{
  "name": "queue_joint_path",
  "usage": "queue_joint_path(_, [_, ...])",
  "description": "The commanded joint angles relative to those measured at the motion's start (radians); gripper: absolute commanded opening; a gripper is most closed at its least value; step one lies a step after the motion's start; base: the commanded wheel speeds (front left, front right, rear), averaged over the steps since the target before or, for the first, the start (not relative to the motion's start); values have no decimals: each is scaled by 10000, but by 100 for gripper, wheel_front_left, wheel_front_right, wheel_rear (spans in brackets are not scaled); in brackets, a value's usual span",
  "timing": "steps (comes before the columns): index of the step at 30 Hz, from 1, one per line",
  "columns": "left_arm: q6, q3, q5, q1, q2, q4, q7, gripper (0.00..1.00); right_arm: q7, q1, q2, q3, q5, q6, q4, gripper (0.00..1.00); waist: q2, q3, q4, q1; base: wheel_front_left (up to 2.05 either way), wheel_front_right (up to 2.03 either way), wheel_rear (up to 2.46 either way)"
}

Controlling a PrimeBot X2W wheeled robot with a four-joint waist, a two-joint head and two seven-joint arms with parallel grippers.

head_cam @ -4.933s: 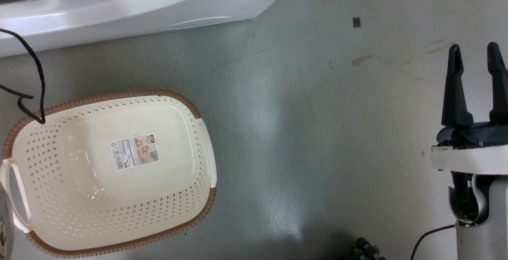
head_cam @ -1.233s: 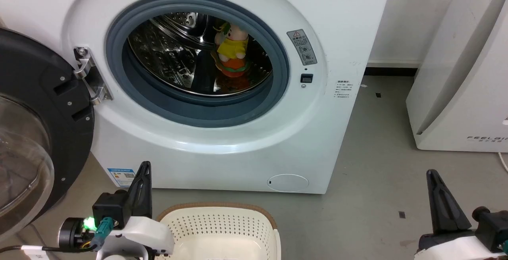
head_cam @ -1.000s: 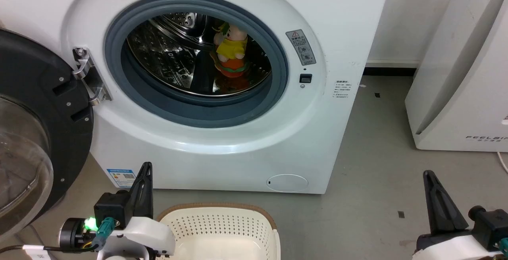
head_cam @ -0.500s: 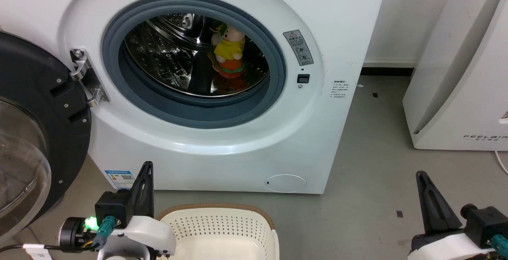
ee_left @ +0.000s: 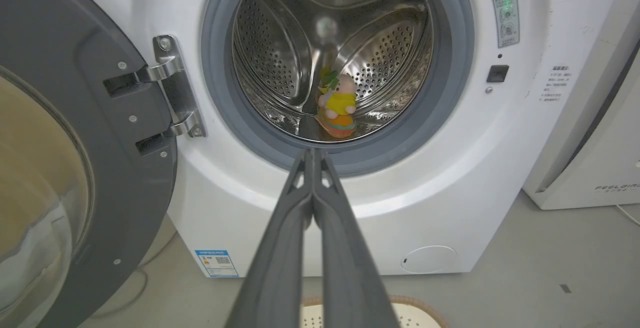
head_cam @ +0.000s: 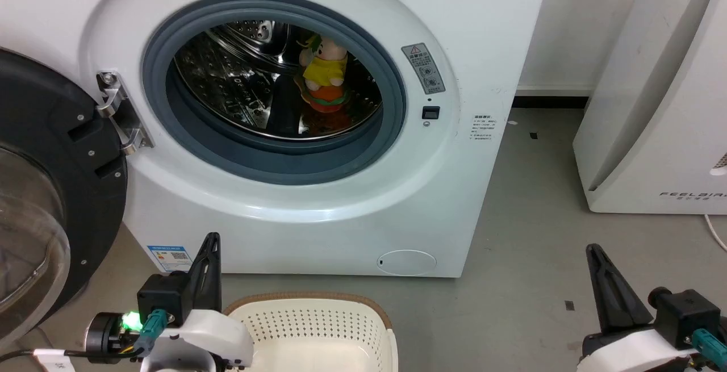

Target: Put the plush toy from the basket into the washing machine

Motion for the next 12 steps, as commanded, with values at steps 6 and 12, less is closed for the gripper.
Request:
queue_joint_path(6, [65,-27,116,196,-49,-218,169,0,146,-166,-6,116,-76,-6,-58,0,0,-6,-33,0,0,0,0])
queue_joint_path(12, [83,-42,130,236,-59,-322,271,0,249,-187,-7,180,-111,-6,-63,0,0,-11,-58,0,0,0,0])
